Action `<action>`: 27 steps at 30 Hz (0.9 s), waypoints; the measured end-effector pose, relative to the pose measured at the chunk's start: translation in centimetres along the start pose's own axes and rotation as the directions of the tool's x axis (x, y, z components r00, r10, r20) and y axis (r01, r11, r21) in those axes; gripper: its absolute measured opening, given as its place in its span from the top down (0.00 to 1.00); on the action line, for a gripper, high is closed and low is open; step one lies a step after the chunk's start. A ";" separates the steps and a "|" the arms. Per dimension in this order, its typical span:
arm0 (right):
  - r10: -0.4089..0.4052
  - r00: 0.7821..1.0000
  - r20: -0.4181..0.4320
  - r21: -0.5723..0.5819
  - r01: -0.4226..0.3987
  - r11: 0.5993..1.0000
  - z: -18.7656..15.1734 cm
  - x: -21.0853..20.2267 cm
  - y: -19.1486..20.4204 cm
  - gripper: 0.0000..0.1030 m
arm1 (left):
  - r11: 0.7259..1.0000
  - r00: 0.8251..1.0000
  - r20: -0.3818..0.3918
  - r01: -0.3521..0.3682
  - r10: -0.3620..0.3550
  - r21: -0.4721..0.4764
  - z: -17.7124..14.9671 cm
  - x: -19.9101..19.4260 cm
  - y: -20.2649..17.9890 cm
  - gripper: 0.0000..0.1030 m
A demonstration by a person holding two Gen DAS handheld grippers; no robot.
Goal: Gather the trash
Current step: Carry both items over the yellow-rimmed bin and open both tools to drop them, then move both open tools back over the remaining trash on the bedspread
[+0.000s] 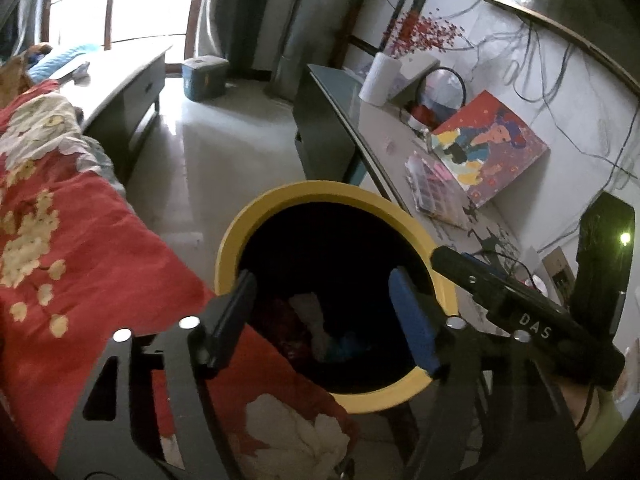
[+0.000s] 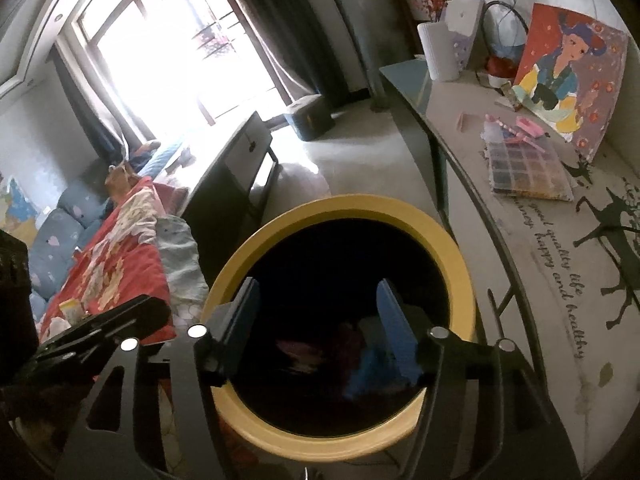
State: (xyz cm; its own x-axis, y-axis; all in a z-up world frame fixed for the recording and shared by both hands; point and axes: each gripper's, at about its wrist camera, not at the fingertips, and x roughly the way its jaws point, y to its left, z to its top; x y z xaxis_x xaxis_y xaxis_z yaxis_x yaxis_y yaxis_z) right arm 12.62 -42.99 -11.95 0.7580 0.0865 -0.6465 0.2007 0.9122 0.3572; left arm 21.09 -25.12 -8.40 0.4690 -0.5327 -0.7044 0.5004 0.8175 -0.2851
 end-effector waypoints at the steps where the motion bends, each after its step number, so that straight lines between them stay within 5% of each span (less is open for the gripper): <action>1: -0.004 1.000 0.004 -0.005 0.004 1.000 0.0 -0.1 0.1 0.39 | 1.000 1.000 0.010 0.000 0.000 -0.007 0.1 -0.3 0.1 0.32; 9: -0.009 0.998 0.058 -0.054 0.012 0.998 0.5 -1.8 1.9 0.23 | 0.999 0.995 0.092 -0.026 0.029 -0.034 0.4 -4.0 0.6 0.23; 11: -0.002 0.997 0.075 -0.070 0.007 0.997 0.6 -2.4 2.6 0.21 | 0.999 0.993 0.108 -0.037 0.040 -0.036 0.4 -4.8 0.5 0.10; 27: 0.068 0.988 0.138 -0.167 -0.045 0.985 0.6 -5.6 7.5 0.15 | 0.991 0.965 0.226 -0.116 0.130 -0.072 -0.9 -11.1 1.6 0.10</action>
State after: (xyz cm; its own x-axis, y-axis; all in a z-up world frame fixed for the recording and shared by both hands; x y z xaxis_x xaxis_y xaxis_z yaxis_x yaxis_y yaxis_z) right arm 10.30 -36.91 -5.27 0.8484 0.0924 -0.5213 0.0601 0.9614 0.2683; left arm 15.98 -17.70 -1.60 0.6821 -0.4577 -0.5703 0.3886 0.8875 -0.2476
